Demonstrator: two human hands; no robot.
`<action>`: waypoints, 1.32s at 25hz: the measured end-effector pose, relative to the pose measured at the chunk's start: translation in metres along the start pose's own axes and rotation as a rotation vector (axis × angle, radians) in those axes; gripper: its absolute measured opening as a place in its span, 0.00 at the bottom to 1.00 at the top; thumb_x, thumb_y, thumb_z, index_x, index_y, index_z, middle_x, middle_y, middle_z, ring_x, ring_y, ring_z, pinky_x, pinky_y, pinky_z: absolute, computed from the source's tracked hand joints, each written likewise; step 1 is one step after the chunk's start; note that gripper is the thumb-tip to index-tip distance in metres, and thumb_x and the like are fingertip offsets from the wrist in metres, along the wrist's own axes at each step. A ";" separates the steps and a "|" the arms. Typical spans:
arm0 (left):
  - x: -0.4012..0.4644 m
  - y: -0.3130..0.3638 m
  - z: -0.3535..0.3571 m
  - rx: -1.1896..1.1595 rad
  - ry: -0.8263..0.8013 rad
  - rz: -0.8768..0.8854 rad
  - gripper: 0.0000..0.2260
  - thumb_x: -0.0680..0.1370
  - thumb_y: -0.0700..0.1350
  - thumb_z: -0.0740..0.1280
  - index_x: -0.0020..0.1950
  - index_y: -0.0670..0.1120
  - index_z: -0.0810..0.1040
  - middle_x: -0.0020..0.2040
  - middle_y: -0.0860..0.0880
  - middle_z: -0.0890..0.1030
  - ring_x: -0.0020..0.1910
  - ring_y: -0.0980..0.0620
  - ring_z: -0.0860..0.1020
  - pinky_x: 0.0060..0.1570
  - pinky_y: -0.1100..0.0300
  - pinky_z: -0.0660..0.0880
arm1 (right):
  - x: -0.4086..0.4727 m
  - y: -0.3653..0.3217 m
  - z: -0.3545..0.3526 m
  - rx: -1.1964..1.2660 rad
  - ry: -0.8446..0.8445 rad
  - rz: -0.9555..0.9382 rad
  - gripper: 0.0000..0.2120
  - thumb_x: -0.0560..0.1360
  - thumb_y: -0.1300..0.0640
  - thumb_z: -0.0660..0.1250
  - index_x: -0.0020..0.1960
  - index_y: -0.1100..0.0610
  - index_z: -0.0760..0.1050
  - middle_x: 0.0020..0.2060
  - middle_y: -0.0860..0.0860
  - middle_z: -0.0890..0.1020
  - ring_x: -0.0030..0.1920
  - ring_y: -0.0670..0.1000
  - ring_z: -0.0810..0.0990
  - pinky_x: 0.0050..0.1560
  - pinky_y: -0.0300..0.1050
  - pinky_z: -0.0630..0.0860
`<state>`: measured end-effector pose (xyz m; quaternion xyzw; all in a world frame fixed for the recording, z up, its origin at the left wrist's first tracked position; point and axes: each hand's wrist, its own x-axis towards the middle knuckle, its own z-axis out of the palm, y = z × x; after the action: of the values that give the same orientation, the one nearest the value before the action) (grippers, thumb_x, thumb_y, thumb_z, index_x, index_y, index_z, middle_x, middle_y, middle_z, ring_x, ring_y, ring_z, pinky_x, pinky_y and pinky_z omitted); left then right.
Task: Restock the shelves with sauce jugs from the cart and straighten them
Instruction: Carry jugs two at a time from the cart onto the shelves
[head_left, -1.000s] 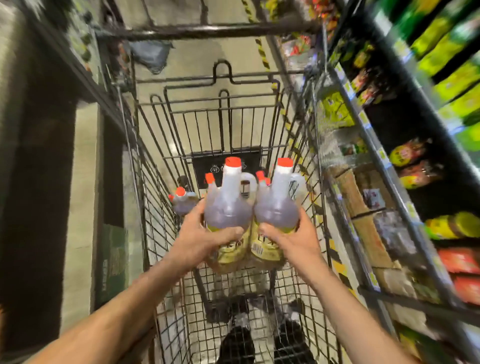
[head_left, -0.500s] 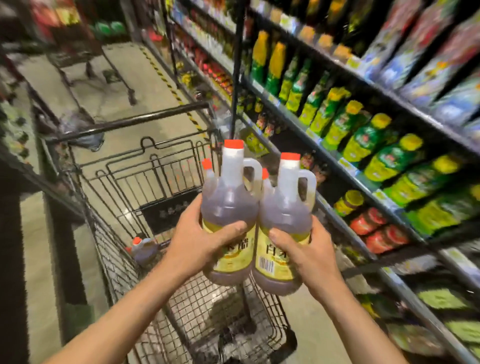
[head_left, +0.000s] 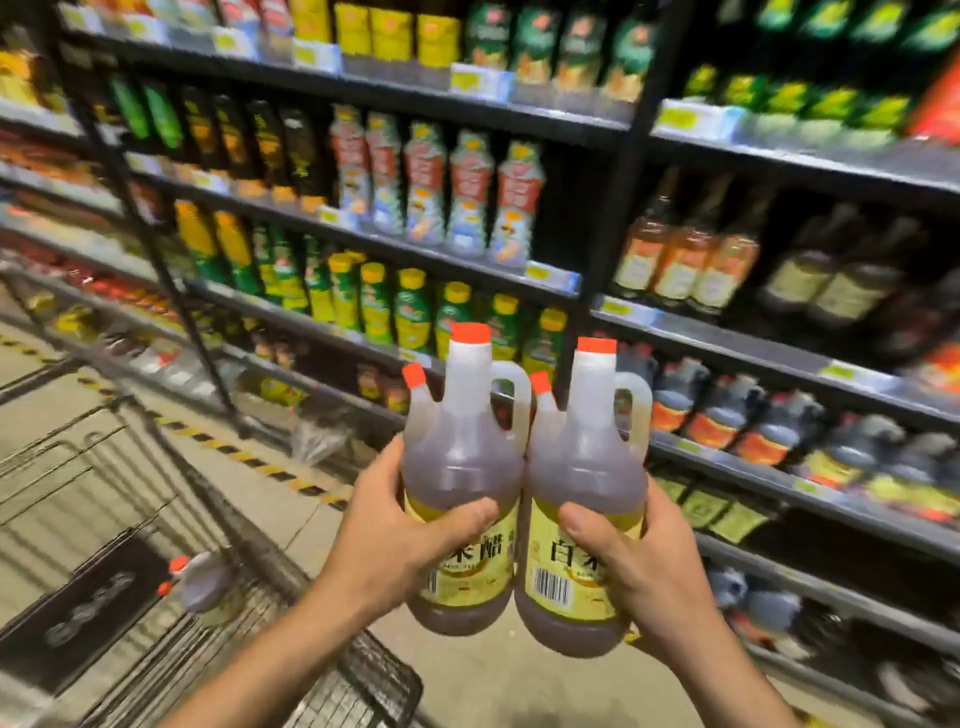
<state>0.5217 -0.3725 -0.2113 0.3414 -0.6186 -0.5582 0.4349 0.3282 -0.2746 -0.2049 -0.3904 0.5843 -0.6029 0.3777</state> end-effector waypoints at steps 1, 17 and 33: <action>0.000 0.003 0.024 -0.014 -0.056 0.000 0.30 0.57 0.54 0.77 0.56 0.46 0.78 0.46 0.56 0.87 0.44 0.59 0.85 0.39 0.67 0.78 | -0.012 -0.003 -0.023 -0.005 0.054 -0.006 0.36 0.52 0.43 0.81 0.57 0.54 0.79 0.48 0.51 0.88 0.47 0.51 0.88 0.41 0.41 0.82; 0.039 0.028 0.258 0.040 -0.430 0.064 0.31 0.59 0.58 0.78 0.59 0.50 0.78 0.51 0.56 0.87 0.48 0.57 0.85 0.42 0.63 0.81 | -0.057 -0.023 -0.229 -0.015 0.472 -0.066 0.35 0.54 0.42 0.80 0.57 0.53 0.79 0.47 0.50 0.88 0.47 0.51 0.88 0.42 0.44 0.83; 0.293 -0.010 0.396 0.100 -0.476 0.102 0.31 0.58 0.48 0.84 0.58 0.51 0.78 0.50 0.59 0.86 0.52 0.61 0.84 0.47 0.65 0.80 | 0.184 -0.028 -0.381 -0.455 0.403 -0.182 0.38 0.58 0.58 0.87 0.63 0.49 0.72 0.55 0.44 0.83 0.56 0.39 0.81 0.49 0.32 0.77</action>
<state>0.0429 -0.4837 -0.1742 0.1898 -0.7470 -0.5688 0.2872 -0.0946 -0.2856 -0.1758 -0.3883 0.7299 -0.5532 0.1020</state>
